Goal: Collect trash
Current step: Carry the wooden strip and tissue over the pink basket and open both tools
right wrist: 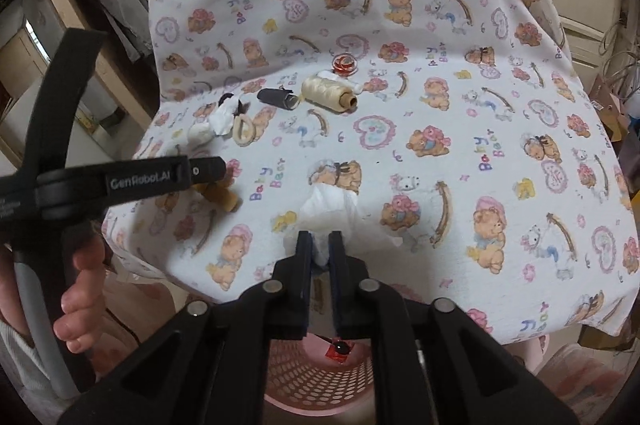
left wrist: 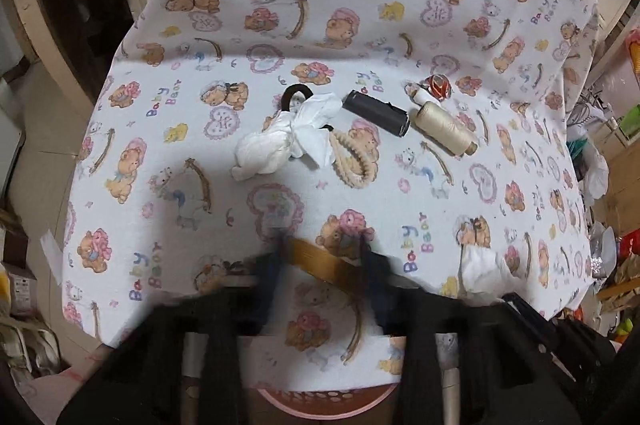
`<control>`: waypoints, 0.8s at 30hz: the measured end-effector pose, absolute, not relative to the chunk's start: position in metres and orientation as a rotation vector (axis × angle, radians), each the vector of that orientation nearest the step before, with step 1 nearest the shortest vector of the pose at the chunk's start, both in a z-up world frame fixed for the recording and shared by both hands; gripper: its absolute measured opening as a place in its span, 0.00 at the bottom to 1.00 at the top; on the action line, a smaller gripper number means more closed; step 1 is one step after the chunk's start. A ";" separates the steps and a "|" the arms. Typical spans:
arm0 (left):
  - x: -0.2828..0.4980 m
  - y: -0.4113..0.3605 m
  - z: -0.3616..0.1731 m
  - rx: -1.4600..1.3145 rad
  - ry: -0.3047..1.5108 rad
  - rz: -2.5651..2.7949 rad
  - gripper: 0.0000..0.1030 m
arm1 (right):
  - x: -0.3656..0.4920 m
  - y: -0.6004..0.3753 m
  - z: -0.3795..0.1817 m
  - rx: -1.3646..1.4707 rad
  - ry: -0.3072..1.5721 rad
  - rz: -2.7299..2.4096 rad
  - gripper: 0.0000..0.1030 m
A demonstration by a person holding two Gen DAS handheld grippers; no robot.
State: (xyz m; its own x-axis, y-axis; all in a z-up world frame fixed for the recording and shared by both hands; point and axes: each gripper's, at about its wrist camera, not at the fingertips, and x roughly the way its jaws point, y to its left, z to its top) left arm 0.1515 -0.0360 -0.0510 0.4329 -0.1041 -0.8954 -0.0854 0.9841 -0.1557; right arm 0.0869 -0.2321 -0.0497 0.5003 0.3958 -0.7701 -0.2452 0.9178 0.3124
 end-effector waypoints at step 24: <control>0.109 -0.035 -0.048 -0.075 1.155 -0.137 0.20 | 0.084 -0.230 -0.037 0.114 0.863 0.388 0.06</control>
State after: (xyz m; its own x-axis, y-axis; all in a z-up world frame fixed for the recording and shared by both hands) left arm 0.1091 -0.0346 -0.0477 0.3963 -0.1466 -0.9063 0.0696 0.9891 -0.1295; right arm 0.0841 -0.2300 -0.0373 0.5851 0.3773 -0.7178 -0.2861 0.9243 0.2527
